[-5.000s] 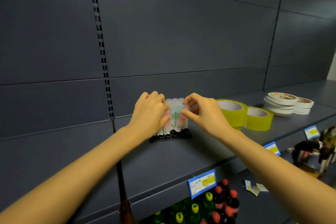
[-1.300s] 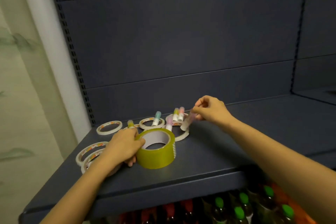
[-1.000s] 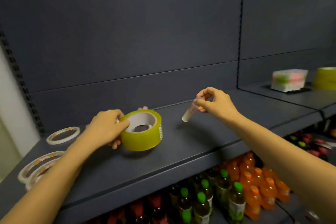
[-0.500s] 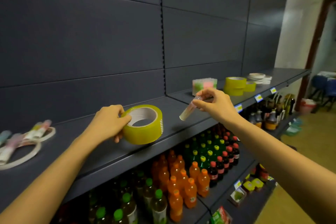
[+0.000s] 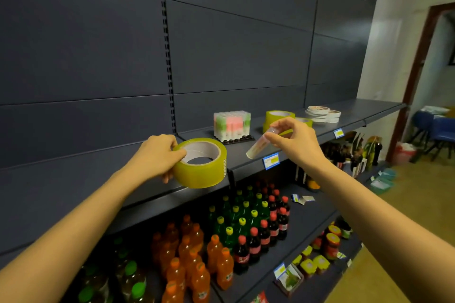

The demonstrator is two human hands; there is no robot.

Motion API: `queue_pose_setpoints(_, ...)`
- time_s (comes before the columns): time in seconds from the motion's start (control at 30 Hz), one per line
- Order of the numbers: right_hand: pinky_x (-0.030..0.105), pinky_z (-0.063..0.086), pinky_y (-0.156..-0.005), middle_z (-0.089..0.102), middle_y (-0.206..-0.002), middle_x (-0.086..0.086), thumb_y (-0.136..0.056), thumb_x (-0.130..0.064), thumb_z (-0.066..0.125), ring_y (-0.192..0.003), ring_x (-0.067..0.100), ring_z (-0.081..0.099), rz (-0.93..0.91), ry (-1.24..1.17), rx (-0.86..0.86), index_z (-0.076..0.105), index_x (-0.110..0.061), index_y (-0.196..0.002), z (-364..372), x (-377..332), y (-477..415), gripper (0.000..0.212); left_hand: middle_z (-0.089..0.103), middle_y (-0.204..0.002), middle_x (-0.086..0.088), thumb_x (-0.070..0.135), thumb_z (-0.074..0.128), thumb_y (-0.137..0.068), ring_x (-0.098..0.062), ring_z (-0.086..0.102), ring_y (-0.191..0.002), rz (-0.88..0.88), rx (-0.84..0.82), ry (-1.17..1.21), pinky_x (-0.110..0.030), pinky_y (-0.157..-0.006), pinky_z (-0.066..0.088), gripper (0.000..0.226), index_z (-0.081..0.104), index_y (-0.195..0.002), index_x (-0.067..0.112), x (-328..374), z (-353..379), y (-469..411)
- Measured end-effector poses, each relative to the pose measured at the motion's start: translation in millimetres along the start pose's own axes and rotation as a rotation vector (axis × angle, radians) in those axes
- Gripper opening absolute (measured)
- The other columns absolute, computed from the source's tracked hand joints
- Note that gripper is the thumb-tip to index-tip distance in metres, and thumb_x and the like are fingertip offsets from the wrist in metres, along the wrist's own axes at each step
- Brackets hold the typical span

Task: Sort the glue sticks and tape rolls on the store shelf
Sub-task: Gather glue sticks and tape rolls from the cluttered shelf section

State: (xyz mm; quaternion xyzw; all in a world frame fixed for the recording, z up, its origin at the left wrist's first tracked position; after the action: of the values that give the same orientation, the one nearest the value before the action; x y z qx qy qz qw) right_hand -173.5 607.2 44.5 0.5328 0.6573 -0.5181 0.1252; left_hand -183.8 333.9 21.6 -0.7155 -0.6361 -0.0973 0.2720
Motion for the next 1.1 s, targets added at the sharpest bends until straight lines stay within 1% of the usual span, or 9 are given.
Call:
queue_pose_setpoints(0.1,0.035,0.05,-0.082,0.063,-0.09,0.001,-0.084,-0.018,0.068,-0.089,0.024,0.065,0.006,0.004,0.002,0.065,-0.01,-0.102,-2.9,21.2,-23.6,0.02,0.062,-0.046,-0.005,0.018,0.049,-0.088,-0.01,0.054,-0.03,-0.023,0.001,-0.012,-0.021,-0.044,0.041,0.015,0.056,-0.086,0.004,12.5,9.5,-27.8)
queue_pose_setpoints(0.27,0.025,0.044,-0.072,0.062,-0.092,-0.001,-0.084,-0.018,0.068,-0.08,0.015,0.06,-0.078,0.094,-0.001,0.064,-0.01,-0.102,1.1,59.3,-67.6,0.02,0.062,-0.048,-0.007,0.017,0.048,-0.089,-0.01,0.053,-0.029,-0.043,0.026,-0.028,-0.016,-0.038,0.041,0.016,0.055,-0.085,0.004,22.9,26.1,-76.6)
queue_pose_setpoints(0.37,0.03,0.05,-0.076,0.063,-0.092,-0.001,-0.083,-0.017,0.069,-0.079,0.016,0.063,-0.12,0.128,-0.016,0.064,-0.011,-0.1,8.6,79.7,-98.6,0.019,0.061,-0.047,-0.007,0.016,0.049,-0.09,-0.01,0.053,-0.029,-0.057,0.019,-0.028,-0.015,-0.035,0.04,0.015,0.054,-0.082,0.005,27.6,38.7,-105.7)
queue_pose_setpoints(0.47,0.035,0.051,-0.081,0.066,-0.1,0.003,-0.083,-0.016,0.068,-0.086,0.021,0.065,-0.173,0.156,-0.086,0.062,-0.011,-0.104,27.0,92.3,-134.5,0.022,0.061,-0.046,-0.008,0.016,0.049,-0.09,-0.014,0.054,-0.031,-0.082,0.001,-0.017,-0.017,-0.036,0.042,0.015,0.054,-0.079,0.006,32.9,48.2,-130.7)
queue_pose_setpoints(0.63,0.03,0.045,-0.077,0.067,-0.097,0.006,-0.081,-0.014,0.07,-0.088,0.022,0.062,-0.267,0.131,-0.103,0.059,-0.009,-0.103,64.3,107.5,-182.1,0.026,0.06,-0.042,-0.006,0.016,0.05,-0.09,-0.016,0.055,-0.033,-0.098,0.029,-0.004,-0.019,-0.037,0.042,0.014,0.056,-0.081,0.006,39.4,49.2,-156.4)
queue_pose_setpoints(0.73,0.03,0.045,-0.076,0.067,-0.098,0.007,-0.081,-0.016,0.071,-0.089,0.023,0.062,-0.269,0.172,-0.15,0.059,-0.009,-0.102,87.8,119.0,-203.4,0.025,0.061,-0.042,-0.006,0.016,0.051,-0.09,-0.016,0.054,-0.034,-0.124,0.038,-0.006,-0.02,-0.037,0.043,0.014,0.056,-0.082,0.006,42.0,47.9,-163.9)
queue_pose_setpoints(0.93,0.037,0.05,-0.087,0.068,-0.103,0.006,-0.084,-0.024,0.069,-0.096,0.026,0.062,-0.284,0.212,-0.254,0.064,-0.014,-0.101,120.4,130.1,-236.3,0.021,0.062,-0.044,-0.008,0.016,0.051,-0.091,-0.017,0.057,-0.038,-0.191,0.092,-0.052,-0.022,-0.039,0.046,0.015,0.058,-0.083,0.006,46.5,42.9,-173.3)
queue_pose_setpoints(1.0,0.035,0.049,-0.083,0.068,-0.106,0.005,-0.085,-0.03,0.068,-0.1,0.028,0.061,-0.325,0.289,-0.306,0.067,-0.017,-0.1,125.7,126.1,-243.3,0.02,0.063,-0.045,-0.009,0.016,0.051,-0.091,-0.017,0.057,-0.038,-0.207,0.109,-0.058,-0.023,-0.04,0.046,0.015,0.058,-0.082,0.006,49.6,42.2,-172.9)
queue_pose_setpoints(1.1,0.032,0.042,-0.07,0.069,-0.102,0.003,-0.086,-0.039,0.061,-0.098,0.028,0.061,-0.385,0.363,-0.384,0.071,-0.021,-0.09,123.5,121.7,-260.2,0.021,0.063,-0.045,-0.009,0.016,0.051,-0.09,-0.016,0.056,-0.037,-0.25,0.149,-0.076,-0.024,-0.04,0.045,0.015,0.058,-0.081,0.007,57.2,46.7,-175.6)
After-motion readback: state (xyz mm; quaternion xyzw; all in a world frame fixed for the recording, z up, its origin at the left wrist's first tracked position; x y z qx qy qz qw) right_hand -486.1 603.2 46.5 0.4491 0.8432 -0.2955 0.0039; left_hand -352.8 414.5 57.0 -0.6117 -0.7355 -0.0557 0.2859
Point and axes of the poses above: each hand's wrist, its own y-axis away from the middle knuckle, its own z-axis out of the palm, x = y × z, the point moved 7 cm from there along -y, towards the middle knuckle
